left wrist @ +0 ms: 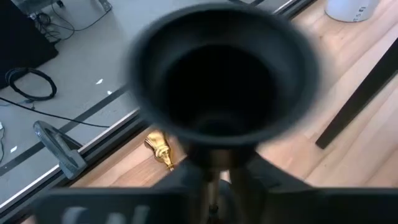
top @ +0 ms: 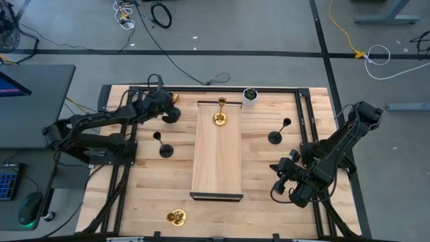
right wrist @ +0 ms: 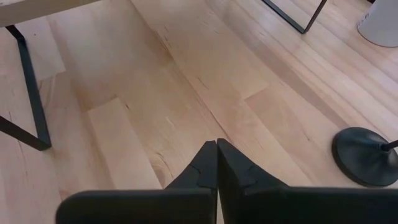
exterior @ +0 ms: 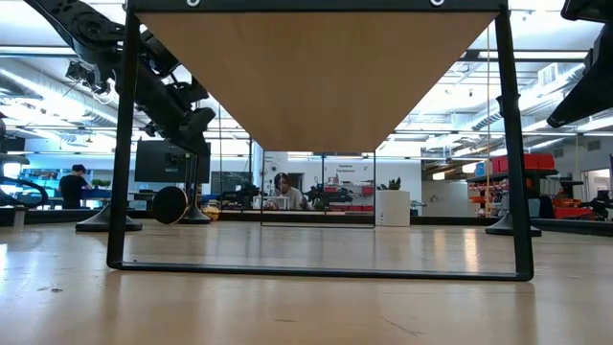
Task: Pick & Place candle stick holders
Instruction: Put the top left black candle holder on the shelf
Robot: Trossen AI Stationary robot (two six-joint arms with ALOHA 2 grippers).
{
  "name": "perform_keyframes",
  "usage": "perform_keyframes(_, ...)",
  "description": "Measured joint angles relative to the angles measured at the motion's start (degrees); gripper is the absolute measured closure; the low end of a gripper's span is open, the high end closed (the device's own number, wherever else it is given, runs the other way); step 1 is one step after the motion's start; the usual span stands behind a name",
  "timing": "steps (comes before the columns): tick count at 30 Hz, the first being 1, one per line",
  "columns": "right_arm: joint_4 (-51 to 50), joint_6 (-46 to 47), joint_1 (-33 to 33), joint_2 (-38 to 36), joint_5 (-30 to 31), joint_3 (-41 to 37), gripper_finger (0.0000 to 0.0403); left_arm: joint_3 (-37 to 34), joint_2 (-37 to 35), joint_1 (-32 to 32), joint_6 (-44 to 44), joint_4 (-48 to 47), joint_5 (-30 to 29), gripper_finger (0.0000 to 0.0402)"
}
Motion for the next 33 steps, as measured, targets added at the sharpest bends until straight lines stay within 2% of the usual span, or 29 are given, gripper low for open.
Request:
perform_keyframes(2,0.0,0.0,0.0,0.0,0.0,0.0,0.0403,0.0,0.0,0.0,-0.18,0.05,0.09,0.0386)
perform_keyframes(12,0.46,-0.02,0.0,0.0,0.0,0.0,0.0403,0.0,-0.24,0.0,-0.65,0.32,0.09,0.0389)
perform_keyframes(15,0.62,-0.02,0.0,0.0,0.0,0.0,0.0403,0.0,-1.58,0.0,-1.08,0.32,1.94,0.0389)
perform_keyframes(21,0.98,-0.02,0.0,0.0,0.0,0.0,0.0403,0.0,-7.18,-0.07,-2.29,-1.25,2.73,0.0389)
perform_keyframes(29,1.05,-0.04,0.01,0.0,0.0,0.0,0.0403,0.0,-17.03,-0.09,-4.1,-2.51,9.37,0.0389)
perform_keyframes(33,1.05,-0.04,0.0,0.0,0.0,0.0,0.0403,4.06,-20.6,-0.09,-4.59,-8.84,9.53,0.0389)
